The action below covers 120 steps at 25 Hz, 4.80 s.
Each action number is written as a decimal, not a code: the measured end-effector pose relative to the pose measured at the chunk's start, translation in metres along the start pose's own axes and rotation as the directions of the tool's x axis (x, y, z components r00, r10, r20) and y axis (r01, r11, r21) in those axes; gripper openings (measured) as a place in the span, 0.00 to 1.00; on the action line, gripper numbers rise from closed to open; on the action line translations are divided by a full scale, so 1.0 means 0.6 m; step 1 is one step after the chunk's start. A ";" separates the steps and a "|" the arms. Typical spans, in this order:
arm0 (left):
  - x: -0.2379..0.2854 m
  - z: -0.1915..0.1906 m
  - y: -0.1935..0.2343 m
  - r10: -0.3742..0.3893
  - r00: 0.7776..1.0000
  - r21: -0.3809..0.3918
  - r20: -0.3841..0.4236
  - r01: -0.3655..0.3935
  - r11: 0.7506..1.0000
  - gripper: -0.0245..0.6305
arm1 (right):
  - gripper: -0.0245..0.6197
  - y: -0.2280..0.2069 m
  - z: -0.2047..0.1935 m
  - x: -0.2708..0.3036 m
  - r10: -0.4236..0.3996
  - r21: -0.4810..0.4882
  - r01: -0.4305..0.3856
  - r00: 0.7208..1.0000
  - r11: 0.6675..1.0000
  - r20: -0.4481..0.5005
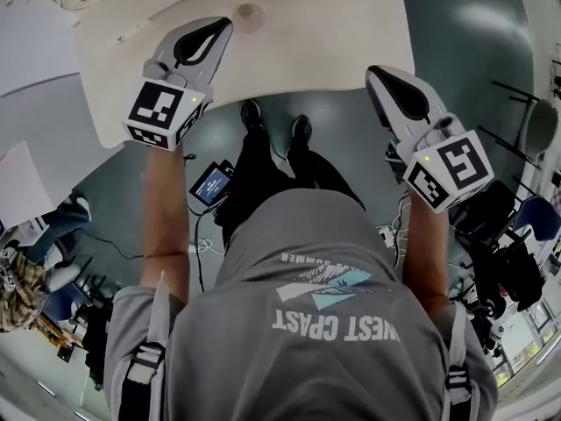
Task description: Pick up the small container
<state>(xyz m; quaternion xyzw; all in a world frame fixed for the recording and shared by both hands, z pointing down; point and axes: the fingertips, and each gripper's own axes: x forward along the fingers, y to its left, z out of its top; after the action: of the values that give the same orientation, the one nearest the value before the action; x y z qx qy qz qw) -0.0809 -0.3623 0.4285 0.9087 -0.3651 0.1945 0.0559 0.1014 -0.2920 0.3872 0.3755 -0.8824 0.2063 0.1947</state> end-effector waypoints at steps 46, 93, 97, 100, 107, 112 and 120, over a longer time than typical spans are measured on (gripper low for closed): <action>0.252 -0.229 0.028 -0.083 0.989 -0.024 -0.121 0.081 0.996 0.36 | 0.04 -0.059 -0.096 0.076 -0.021 0.100 0.038 0.985 0.994 -0.170; -0.055 0.038 -0.040 0.075 0.994 0.183 -0.075 -0.060 0.981 0.18 | 0.04 0.002 0.049 -0.031 0.028 -0.060 -0.022 0.994 0.998 0.110; -0.095 0.070 -0.046 0.106 0.993 0.200 -0.059 -0.092 0.976 0.18 | 0.04 0.008 0.069 -0.039 0.045 -0.077 -0.034 0.989 0.996 0.139; -0.123 0.093 -0.057 0.123 0.991 0.209 -0.051 -0.110 0.972 0.18 | 0.04 0.013 0.083 -0.049 0.057 -0.090 -0.043 0.986 0.995 0.157; -0.179 0.136 -0.078 0.162 0.986 0.238 -0.028 -0.151 0.960 0.18 | 0.04 0.030 0.111 -0.066 0.089 -0.131 -0.064 0.977 0.989 0.193; -0.213 0.164 -0.096 0.191 0.982 0.251 -0.009 -0.182 0.951 0.18 | 0.04 0.042 0.129 -0.079 0.110 -0.164 -0.077 0.972 0.983 0.205; -0.256 0.184 -0.116 0.221 0.975 0.260 -0.024 -0.208 0.943 0.18 | 0.04 0.061 0.152 -0.080 0.150 -0.215 -0.103 0.966 0.971 0.212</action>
<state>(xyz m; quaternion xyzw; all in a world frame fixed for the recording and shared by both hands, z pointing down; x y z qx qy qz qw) -0.0998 -0.2401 0.2695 0.8577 -0.4320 0.2690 -0.0738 0.0878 -0.2876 0.2786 0.3175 -0.9374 0.0835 0.1161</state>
